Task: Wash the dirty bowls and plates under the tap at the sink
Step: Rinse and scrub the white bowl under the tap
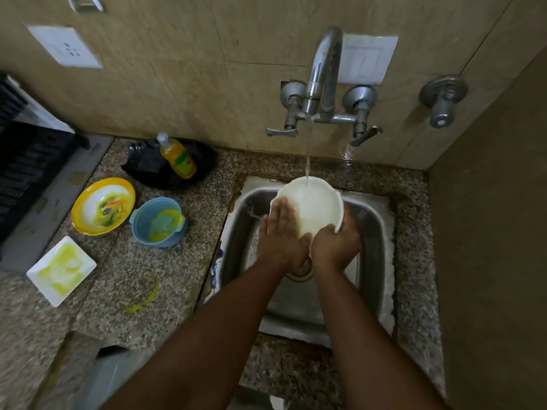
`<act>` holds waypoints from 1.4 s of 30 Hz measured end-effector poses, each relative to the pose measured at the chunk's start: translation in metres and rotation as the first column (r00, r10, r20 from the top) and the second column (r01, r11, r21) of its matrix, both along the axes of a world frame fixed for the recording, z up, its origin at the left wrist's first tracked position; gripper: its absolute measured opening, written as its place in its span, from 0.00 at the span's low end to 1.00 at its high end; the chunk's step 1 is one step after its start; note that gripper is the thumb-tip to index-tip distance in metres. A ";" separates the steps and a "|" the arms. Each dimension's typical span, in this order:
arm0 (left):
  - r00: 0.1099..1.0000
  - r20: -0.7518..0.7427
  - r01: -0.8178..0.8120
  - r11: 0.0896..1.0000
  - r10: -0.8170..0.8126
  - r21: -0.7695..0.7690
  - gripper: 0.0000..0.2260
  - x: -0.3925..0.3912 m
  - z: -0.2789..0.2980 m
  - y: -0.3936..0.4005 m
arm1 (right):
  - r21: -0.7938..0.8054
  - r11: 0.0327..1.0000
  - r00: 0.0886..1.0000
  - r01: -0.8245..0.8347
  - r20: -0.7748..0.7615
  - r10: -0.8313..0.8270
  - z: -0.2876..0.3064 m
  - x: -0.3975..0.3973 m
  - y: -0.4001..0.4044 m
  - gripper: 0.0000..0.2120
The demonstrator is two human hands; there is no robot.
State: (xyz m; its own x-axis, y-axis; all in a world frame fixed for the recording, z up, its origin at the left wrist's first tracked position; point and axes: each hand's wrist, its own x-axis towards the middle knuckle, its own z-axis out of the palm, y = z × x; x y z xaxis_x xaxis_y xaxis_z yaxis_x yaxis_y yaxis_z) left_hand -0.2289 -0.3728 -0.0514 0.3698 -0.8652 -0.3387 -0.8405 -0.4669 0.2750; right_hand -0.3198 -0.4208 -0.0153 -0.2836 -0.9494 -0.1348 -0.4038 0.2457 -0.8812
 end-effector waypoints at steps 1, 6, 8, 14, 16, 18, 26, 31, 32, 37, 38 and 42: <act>1.000 0.003 0.008 0.993 -0.008 -0.118 0.42 0.003 0.004 0.002 | 0.007 1.000 1.000 -0.006 -0.005 0.006 0.000 -0.002 0.000 0.28; 0.836 -0.494 -0.456 0.804 0.239 -0.383 0.44 0.025 0.008 0.006 | 0.219 0.976 0.987 -0.015 0.158 -0.020 -0.019 -0.022 -0.007 0.26; 0.725 -0.587 -0.589 0.766 0.361 -0.256 0.37 0.031 0.009 0.007 | 0.273 0.957 0.984 -0.096 0.174 0.049 -0.022 -0.029 -0.012 0.23; 0.004 -0.882 -0.722 0.611 0.471 0.323 0.18 0.049 0.023 0.009 | 0.300 0.824 0.877 -0.480 0.142 0.458 -0.002 -0.034 -0.058 0.24; -0.095 -0.905 -0.662 0.652 0.415 0.369 0.18 0.054 0.029 0.008 | 0.299 0.775 0.821 -0.557 0.060 0.568 0.004 -0.033 -0.071 0.24; -0.096 -0.922 -0.726 0.608 0.374 0.322 0.14 0.045 0.036 0.003 | 0.306 0.777 0.707 -0.551 -0.324 0.629 0.006 -0.021 -0.066 0.27; -0.029 -0.910 -0.870 0.437 0.414 0.227 0.19 0.011 0.023 0.002 | 0.463 0.598 0.331 -0.654 -0.536 0.777 -0.030 0.008 0.009 0.34; 0.178 -0.849 -0.900 0.432 0.497 0.064 0.18 0.015 0.022 0.006 | 0.486 0.449 0.413 -0.750 -0.186 0.891 -0.002 0.013 0.038 0.26; 0.228 -0.829 -0.894 0.447 0.511 0.029 0.16 0.018 0.024 0.007 | 0.474 0.422 0.424 -0.773 -0.110 0.899 0.003 0.011 0.042 0.26; 0.307 -0.748 -0.890 0.456 0.589 -0.007 0.08 0.012 0.030 0.015 | 0.562 0.482 0.451 -0.673 -0.204 0.869 -0.016 0.018 0.039 0.30; 0.330 -0.719 -0.884 0.467 0.612 -0.008 0.09 0.006 0.030 0.017 | 0.602 0.498 0.447 -0.624 -0.248 0.860 -0.022 0.020 0.033 0.32; 0.305 -0.703 -0.915 0.402 0.643 -0.029 0.24 -0.002 0.042 0.019 | 0.545 0.394 0.258 -0.740 -0.312 0.915 -0.028 0.021 0.013 0.32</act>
